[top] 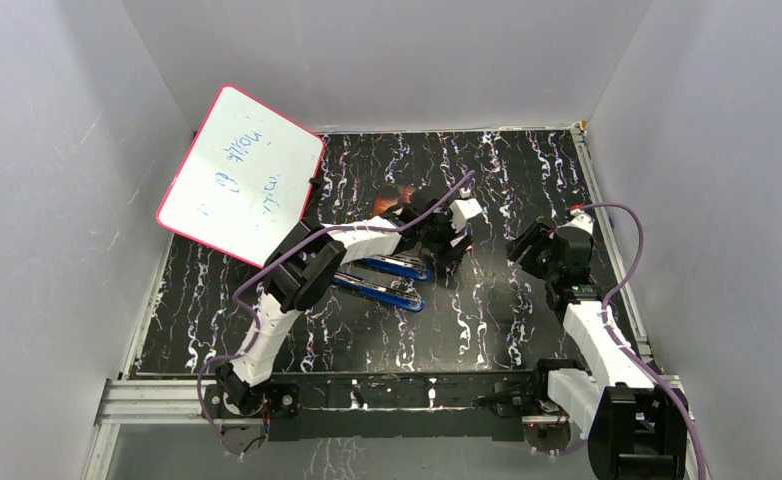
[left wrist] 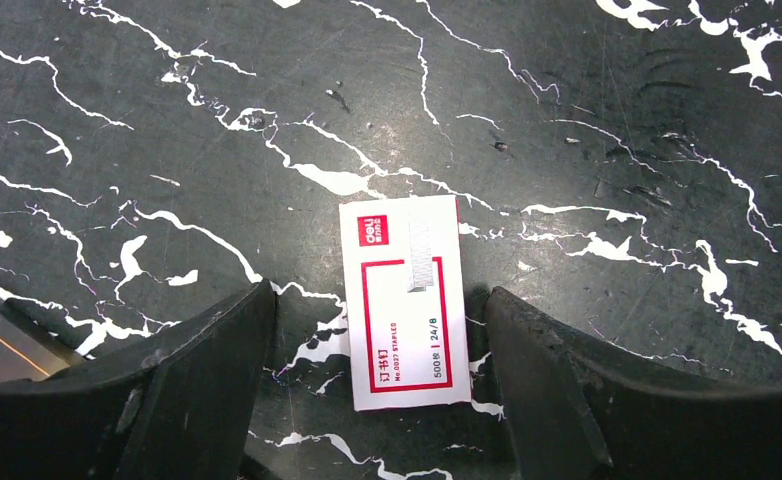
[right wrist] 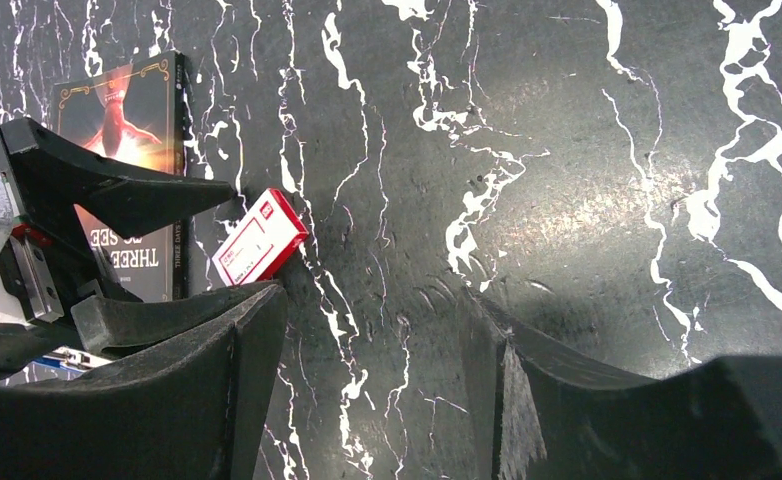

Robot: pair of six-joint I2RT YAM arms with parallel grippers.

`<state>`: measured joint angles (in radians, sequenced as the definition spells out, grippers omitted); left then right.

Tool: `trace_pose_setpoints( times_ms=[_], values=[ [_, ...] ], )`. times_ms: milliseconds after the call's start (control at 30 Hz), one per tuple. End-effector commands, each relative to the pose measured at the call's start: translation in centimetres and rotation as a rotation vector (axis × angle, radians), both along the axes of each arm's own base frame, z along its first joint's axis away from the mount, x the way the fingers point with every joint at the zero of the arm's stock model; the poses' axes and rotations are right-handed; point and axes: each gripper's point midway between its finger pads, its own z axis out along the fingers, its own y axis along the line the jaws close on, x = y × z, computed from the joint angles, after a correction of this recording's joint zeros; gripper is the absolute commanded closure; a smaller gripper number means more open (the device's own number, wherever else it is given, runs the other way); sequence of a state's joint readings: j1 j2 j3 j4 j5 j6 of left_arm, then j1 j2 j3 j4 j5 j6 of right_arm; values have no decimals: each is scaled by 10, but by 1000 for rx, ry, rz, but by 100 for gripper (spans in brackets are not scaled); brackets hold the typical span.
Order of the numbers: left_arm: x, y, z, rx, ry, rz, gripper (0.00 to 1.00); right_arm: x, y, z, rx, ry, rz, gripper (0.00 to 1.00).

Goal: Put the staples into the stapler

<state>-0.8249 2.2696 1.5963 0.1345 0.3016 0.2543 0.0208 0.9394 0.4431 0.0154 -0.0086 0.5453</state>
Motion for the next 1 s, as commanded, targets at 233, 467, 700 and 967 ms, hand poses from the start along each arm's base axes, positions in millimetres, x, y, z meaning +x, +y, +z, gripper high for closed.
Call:
trace_pose_setpoints(
  times_ms=[233, 467, 700, 967],
  values=[
    [-18, 6, -17, 92, 12, -151, 47, 5, 2, 14, -11, -44, 30, 29],
    [-30, 1, -14, 111, 11, -312, 61, 2, 5, 17, -6, -50, 49, 29],
    [-40, 1, -10, 136, -56, -520, 62, 1, 5, 19, -11, -50, 52, 29],
    [-33, -5, -8, 131, -103, -597, 58, 1, 6, 16, -9, -42, 56, 29]
  ],
)
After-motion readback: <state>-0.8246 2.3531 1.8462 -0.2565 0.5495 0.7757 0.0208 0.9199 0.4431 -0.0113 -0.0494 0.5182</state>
